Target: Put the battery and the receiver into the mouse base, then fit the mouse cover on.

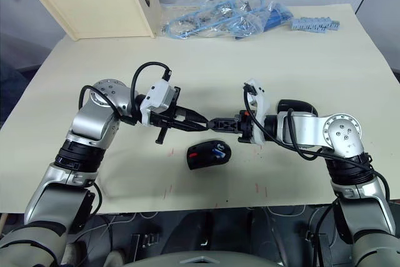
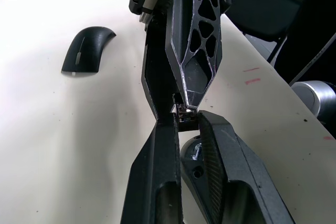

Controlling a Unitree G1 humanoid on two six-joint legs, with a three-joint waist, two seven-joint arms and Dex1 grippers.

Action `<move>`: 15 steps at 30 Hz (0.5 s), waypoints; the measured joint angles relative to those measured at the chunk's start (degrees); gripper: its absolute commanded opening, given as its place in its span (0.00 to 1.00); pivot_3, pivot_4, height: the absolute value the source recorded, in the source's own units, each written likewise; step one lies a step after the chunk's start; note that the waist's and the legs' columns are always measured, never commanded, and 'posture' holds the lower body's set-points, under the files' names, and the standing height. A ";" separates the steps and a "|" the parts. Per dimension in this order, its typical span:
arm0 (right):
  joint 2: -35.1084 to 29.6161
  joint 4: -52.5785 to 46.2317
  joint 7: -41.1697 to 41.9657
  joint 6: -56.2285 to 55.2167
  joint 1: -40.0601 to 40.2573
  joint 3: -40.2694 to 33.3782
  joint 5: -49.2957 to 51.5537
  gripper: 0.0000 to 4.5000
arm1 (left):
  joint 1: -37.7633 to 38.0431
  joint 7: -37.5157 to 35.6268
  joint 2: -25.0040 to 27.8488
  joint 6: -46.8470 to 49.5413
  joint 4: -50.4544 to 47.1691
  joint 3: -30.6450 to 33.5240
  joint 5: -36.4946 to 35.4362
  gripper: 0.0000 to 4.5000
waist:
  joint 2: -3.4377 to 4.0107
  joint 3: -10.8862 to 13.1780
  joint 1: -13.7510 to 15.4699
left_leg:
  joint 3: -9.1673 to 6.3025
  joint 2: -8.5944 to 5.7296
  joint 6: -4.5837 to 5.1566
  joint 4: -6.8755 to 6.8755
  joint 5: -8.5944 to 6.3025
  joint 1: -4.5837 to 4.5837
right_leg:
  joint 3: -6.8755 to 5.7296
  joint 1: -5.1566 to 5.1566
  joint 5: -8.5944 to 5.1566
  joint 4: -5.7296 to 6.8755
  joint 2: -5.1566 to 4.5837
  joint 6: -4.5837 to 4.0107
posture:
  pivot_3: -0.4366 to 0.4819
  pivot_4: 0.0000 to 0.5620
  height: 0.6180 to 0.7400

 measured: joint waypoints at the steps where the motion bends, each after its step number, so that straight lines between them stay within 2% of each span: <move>1: -0.13 0.00 0.07 0.06 0.00 0.04 0.00 0.45 | 0.00 0.00 0.00 -0.03 0.00 0.00 0.05 0.07 | 0.00 0.00 0.00 | 0.00 0.00 0.00 0.00 0.00 0.00 | 0.00 0.00 0.00 0.00 0.00 0.00 | 0.48 0.27 1.00; 2: -0.30 0.01 0.18 0.14 0.00 0.10 0.00 0.35 | 0.00 0.00 0.00 -0.07 0.00 0.00 0.11 0.07 | 0.00 0.00 0.00 | 0.00 0.00 0.00 0.00 0.00 0.00 | 0.00 0.00 0.00 0.00 0.00 0.00 | 0.48 0.27 1.00; 3: -0.60 0.03 0.25 0.26 0.00 0.33 0.00 0.33 | 0.00 0.00 0.00 -0.14 0.00 0.00 0.38 0.07 | 0.00 0.00 0.00 | 0.00 0.00 0.00 0.00 0.00 0.00 | 0.00 0.00 0.00 0.00 0.00 0.00 | 0.48 0.27 1.00; 4: -0.66 0.03 0.29 0.31 0.00 0.41 0.00 0.19 | 0.01 0.00 0.00 -0.14 0.00 0.00 0.44 0.07 | 0.00 0.00 0.00 | 0.00 0.00 0.00 0.00 0.00 0.00 | 0.00 0.00 0.00 0.00 0.00 0.00 | 0.48 0.27 1.00; 7: -0.66 -0.04 0.93 0.35 0.00 0.56 0.97 0.00 | 0.11 0.01 0.00 -0.14 0.01 -0.05 0.53 0.07 | 0.00 0.00 0.00 | 0.00 0.00 0.00 0.00 0.00 0.00 | 0.00 0.00 0.00 0.00 0.00 0.00 | 0.48 0.27 1.00; 15: -0.76 -0.10 1.10 0.20 -0.01 0.94 1.15 0.00 | 0.40 -0.02 0.00 -0.18 0.02 -0.17 0.57 0.07 | 0.00 0.00 0.00 | 0.00 0.00 0.00 0.01 0.00 -0.01 | 0.00 -0.01 0.00 0.01 0.00 0.00 | 0.48 0.27 1.00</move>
